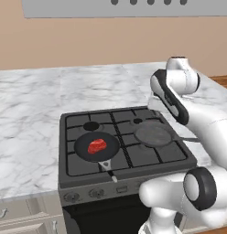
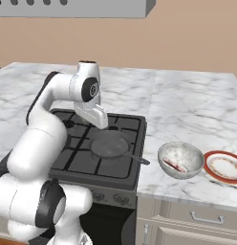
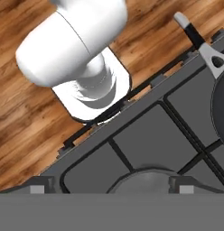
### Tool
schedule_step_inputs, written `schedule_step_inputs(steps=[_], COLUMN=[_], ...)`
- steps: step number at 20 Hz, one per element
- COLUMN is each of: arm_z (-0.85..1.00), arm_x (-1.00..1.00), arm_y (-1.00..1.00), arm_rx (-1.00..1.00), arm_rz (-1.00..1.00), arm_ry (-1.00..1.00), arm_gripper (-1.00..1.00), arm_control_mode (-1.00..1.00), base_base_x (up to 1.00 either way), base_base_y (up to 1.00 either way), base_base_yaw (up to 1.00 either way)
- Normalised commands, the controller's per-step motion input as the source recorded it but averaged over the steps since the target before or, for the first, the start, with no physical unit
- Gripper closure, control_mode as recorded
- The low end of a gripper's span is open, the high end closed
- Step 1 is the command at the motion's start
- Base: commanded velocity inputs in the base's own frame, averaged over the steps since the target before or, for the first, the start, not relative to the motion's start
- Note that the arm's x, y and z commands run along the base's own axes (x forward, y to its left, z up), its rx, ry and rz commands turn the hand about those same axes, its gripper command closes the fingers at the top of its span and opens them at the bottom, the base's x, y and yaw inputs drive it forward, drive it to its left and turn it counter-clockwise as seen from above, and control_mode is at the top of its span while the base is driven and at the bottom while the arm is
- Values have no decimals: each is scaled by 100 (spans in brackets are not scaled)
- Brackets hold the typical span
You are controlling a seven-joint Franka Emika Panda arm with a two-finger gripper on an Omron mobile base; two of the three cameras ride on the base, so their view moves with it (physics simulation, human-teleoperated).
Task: Place one of the steaks on the plate and the other in the bowl. Then place the bowl in the fridge.
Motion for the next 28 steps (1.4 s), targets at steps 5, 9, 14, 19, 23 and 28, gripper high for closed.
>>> schedule_step_inputs(steps=[5, 9, 14, 19, 23, 28], arm_z=[-2, -5, -37, -60, -58, -9], arm_x=[-3, 8, 35, 47, 26, 34], arm_y=[100, 100, 86, 70, 66, 33], arm_rx=[-8, -6, 3, 15, 11, 1], arm_rz=[1, 0, 12, 24, 22, 3], arm_ry=[-2, 6, 3, 0, 0, 0], arm_gripper=[-100, -100, -100, -100, -100, -100], arm_control_mode=[-100, -100, -100, -100, -100, -100], base_base_x=[0, 0, 0, 0, 0, 0], base_base_y=[0, 0, 0, 0, 0, 0], base_base_yaw=[0, 0, 0, 0, 0, 0])
